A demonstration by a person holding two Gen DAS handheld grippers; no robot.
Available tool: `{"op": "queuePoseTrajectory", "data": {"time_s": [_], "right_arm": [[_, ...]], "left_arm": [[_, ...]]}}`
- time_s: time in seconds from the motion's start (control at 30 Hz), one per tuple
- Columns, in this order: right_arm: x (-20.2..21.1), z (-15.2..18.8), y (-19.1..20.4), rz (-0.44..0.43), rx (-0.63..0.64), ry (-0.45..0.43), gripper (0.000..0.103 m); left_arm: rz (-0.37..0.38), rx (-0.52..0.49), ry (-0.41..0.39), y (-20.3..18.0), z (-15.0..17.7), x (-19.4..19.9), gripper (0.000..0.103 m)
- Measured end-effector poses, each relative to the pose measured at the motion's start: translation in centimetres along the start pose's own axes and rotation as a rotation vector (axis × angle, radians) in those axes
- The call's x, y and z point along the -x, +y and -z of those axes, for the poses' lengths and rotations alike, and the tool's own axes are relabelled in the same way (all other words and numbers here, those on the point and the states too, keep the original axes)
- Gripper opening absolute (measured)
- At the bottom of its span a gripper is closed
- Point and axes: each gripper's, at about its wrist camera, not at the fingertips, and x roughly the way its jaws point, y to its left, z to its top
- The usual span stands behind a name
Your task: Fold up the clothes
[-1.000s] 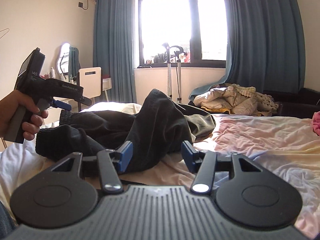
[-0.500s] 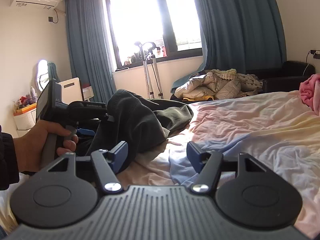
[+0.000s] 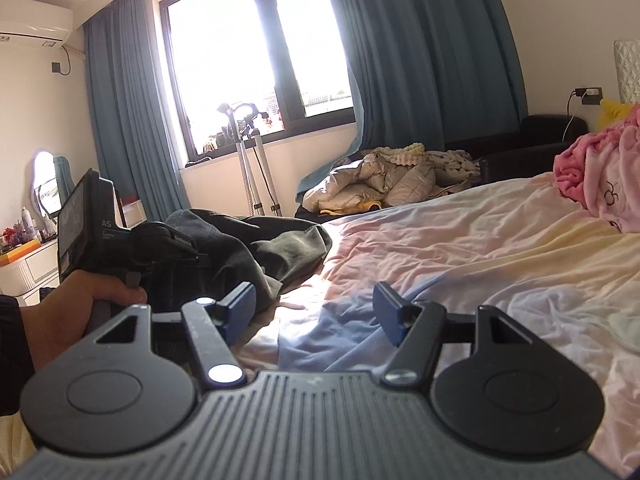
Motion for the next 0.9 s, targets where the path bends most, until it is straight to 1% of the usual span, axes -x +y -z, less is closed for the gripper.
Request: {"op": "queuePoseTrajectory", "data": {"time_s": [0.1, 0.2, 0.27, 0.37, 0.43, 0.5, 0.53, 0.57, 0.6, 0.67, 0.73, 0.77, 0.87, 0.9], "right_arm": [[0.8, -0.4, 0.4, -0.004, 0.009, -0.020, 0.066], [1.3, -0.6, 0.7, -0.002, 0.024, -0.033, 0.066], [1.5, -0.5, 0.8, 0.002, 0.029, -0.028, 0.066], [1.2, -0.2, 0.6, 0.010, 0.025, -0.004, 0.066], [1.3, -0.1, 0.5, 0.014, 0.016, 0.006, 0.066], [1.6, -0.1, 0.3, 0.017, 0.006, 0.005, 0.066], [1.7, -0.1, 0.2, 0.021, 0.002, 0.001, 0.066], [1.8, -0.2, 0.1, 0.025, -0.002, -0.002, 0.066], [1.8, -0.3, -0.1, 0.028, -0.010, -0.005, 0.066], [1.8, -0.5, -0.5, 0.034, -0.030, -0.009, 0.066], [1.9, -0.7, -1.0, 0.044, -0.049, -0.015, 0.066], [2.0, -0.9, -1.2, 0.053, -0.056, -0.022, 0.066], [2.6, -1.6, -2.4, 0.068, -0.113, -0.050, 0.067], [2.8, -1.7, -2.8, 0.068, -0.134, -0.059, 0.067]], "left_arm": [[0.065, -0.060, 0.030, -1.8, 1.5, 2.0, 0.005], [0.092, -0.120, 0.078, -2.8, 4.3, 3.2, 0.005], [0.081, -0.160, 0.101, -2.9, 6.3, 3.1, 0.005], [0.034, -0.176, 0.157, -2.9, 8.6, 2.3, 0.009], [0.027, -0.179, 0.163, -2.9, 8.8, 2.2, 0.010], [0.031, -0.177, 0.159, -2.9, 8.4, 2.4, 0.014], [0.039, -0.171, 0.159, -2.9, 8.0, 2.6, 0.019], [0.046, -0.168, 0.160, -3.0, 7.6, 2.8, 0.027], [0.050, -0.167, 0.162, -3.0, 7.2, 3.1, 0.033], [0.061, -0.165, 0.138, -3.2, 6.4, 3.9, 0.065], [0.076, -0.152, 0.088, -3.3, 5.6, 4.6, 0.073], [0.091, -0.140, 0.067, -3.4, 5.2, 4.8, 0.073], [0.122, -0.099, 0.066, -3.5, 4.2, 4.2, 0.074], [0.120, -0.086, 0.072, -3.5, 3.9, 3.7, 0.074]]}}
